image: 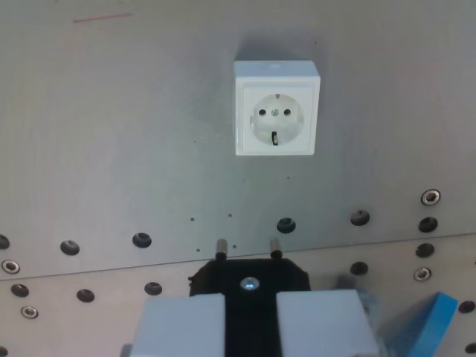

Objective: Move above the white socket

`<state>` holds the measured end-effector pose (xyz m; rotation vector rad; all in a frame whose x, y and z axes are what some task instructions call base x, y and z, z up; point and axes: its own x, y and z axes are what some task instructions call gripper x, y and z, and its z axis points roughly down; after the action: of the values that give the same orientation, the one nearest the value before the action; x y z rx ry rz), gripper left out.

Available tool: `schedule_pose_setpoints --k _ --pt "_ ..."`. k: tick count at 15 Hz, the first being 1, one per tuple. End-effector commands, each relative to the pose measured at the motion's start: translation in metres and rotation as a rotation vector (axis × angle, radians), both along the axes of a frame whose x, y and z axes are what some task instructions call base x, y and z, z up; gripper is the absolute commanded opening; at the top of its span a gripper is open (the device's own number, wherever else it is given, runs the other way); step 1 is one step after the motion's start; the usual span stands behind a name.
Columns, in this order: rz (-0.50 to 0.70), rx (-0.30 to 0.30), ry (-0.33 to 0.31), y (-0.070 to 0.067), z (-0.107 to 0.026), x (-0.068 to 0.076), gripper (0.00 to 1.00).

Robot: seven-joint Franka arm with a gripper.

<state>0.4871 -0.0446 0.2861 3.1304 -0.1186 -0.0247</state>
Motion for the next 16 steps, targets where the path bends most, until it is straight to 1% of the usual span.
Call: schedule_pose_setpoints --k 1,16 --pt "0.02 -0.014 -0.098 -0.006 -0.016 -0.004 0.0" --pt "0.02 -0.032 -0.113 -0.018 -0.091 -0.017 0.0"
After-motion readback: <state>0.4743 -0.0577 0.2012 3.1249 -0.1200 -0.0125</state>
